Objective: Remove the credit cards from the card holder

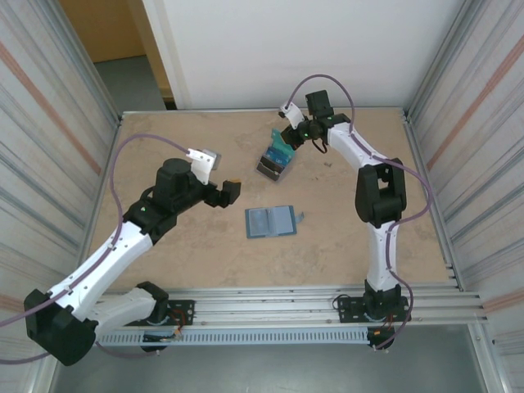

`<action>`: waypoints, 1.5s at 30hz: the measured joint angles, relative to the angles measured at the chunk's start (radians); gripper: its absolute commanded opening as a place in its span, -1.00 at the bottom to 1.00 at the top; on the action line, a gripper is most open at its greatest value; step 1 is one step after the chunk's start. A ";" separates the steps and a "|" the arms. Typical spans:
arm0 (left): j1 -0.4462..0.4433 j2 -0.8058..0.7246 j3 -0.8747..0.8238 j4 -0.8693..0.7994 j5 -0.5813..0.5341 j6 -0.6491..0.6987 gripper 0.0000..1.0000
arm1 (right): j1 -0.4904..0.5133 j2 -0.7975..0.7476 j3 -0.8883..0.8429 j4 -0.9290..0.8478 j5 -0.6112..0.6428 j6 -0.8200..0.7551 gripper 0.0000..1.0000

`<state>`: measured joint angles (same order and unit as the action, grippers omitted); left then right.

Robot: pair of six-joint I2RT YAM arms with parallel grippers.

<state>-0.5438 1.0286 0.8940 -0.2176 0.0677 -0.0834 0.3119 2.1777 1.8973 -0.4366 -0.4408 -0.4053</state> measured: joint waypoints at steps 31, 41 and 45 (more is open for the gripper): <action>0.000 -0.020 -0.009 0.014 -0.055 0.001 0.97 | -0.007 0.095 0.008 -0.024 0.008 0.000 -1.00; 0.000 -0.020 -0.009 0.022 -0.063 0.000 0.97 | -0.007 0.101 0.012 -0.105 -0.069 -0.054 -1.00; 0.000 -0.020 -0.009 0.037 -0.063 0.000 0.97 | -0.006 0.101 0.023 -0.164 -0.108 -0.090 -1.00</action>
<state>-0.5438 1.0088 0.8848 -0.1806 0.0051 -0.0837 0.3054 2.2784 1.9202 -0.6010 -0.5484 -0.4950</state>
